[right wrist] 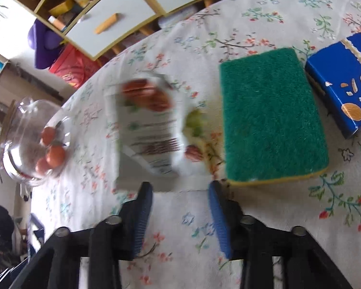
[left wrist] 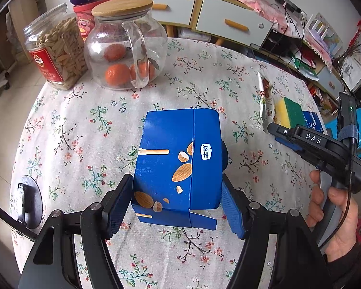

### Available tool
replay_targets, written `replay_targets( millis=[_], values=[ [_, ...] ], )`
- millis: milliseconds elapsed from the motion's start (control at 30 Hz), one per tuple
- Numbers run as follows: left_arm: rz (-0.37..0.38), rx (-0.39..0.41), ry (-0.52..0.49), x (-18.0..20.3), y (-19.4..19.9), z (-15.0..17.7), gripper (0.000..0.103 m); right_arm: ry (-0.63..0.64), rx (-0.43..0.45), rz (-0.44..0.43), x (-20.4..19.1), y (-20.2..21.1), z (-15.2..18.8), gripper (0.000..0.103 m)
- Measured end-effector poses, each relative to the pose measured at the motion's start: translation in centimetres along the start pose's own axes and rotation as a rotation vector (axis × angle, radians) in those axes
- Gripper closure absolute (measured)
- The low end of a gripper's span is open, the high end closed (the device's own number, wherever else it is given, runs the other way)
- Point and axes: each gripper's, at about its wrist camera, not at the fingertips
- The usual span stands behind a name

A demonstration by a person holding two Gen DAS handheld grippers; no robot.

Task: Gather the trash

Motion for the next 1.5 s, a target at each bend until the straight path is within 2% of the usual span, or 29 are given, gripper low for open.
replay_targets(
  millis=[67, 233, 333, 400, 467, 567, 667, 833, 900, 1000, 1100, 1133, 1200, 1233, 1267, 1500],
  values=[
    [0.001, -0.003, 0.003, 0.0, -0.2, 0.0, 0.031, 0.008, 0.012, 0.007, 0.0, 0.0, -0.1, 0.071],
    [0.008, -0.002, 0.005, 0.1, -0.3, -0.2, 0.031, 0.000, 0.015, 0.019, 0.2, 0.9, -0.2, 0.070],
    [0.012, 0.003, 0.011, 0.1, -0.2, -0.3, 0.031, 0.000, 0.014, 0.004, 0.2, 1.3, -0.6, 0.053],
    [0.013, 0.007, 0.014, 0.0, -0.1, -0.3, 0.031, 0.010, 0.021, -0.006, -0.1, 1.5, -0.7, 0.050],
    [0.014, 0.009, 0.017, -0.1, -0.1, -0.3, 0.031, 0.015, 0.029, -0.015, -0.4, 1.5, -0.7, 0.041],
    [0.015, 0.005, 0.016, -0.3, -0.2, -0.3, 0.031, 0.037, 0.043, -0.024, -1.2, 1.3, -0.5, 0.032],
    [0.013, 0.004, 0.021, -0.7, -0.1, -0.1, 0.031, 0.095, 0.067, -0.007, -2.7, 1.0, 0.0, 0.031],
    [0.007, 0.007, 0.045, -1.7, 0.1, 0.0, 0.031, 0.273, 0.104, 0.062, -5.7, 0.1, 1.5, 0.031],
    [-0.002, 0.006, 0.048, -2.1, 0.0, 0.0, 0.031, 0.354, 0.124, 0.121, -6.8, -0.6, 2.2, 0.032],
    [-0.005, -0.001, 0.056, -2.6, -0.1, 0.2, 0.031, 0.435, 0.159, 0.197, -7.5, -1.5, 2.9, 0.038],
    [-0.013, -0.006, 0.055, -2.8, -0.3, 0.3, 0.031, 0.465, 0.164, 0.245, -7.4, -2.5, 3.0, 0.053],
    [-0.013, -0.006, 0.057, -2.9, -0.4, 0.3, 0.031, 0.467, 0.164, 0.248, -7.2, -2.7, 2.9, 0.064],
    [-0.014, -0.006, 0.060, -3.0, -0.4, 0.3, 0.031, 0.466, 0.166, 0.238, -6.9, -2.7, 2.7, 0.071],
    [-0.013, -0.005, 0.062, -3.0, -0.4, 0.2, 0.031, 0.461, 0.168, 0.221, -6.9, -2.6, 2.6, 0.085],
    [-0.011, -0.003, 0.065, -3.1, -0.3, 0.1, 0.031, 0.452, 0.164, 0.201, -6.8, -2.4, 2.4, 0.092],
    [0.007, 0.027, 0.089, -2.8, 1.0, 0.2, 0.031, 0.344, 0.136, 0.069, -5.8, 1.5, 1.8, 0.095]
  ],
)
Point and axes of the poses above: each gripper's, at about its wrist camera, not at the fingertips, and y roughly against the way its jaws point, x to its right, z to its underside, and after that the axes turned 9 degrees about -y, right-handed
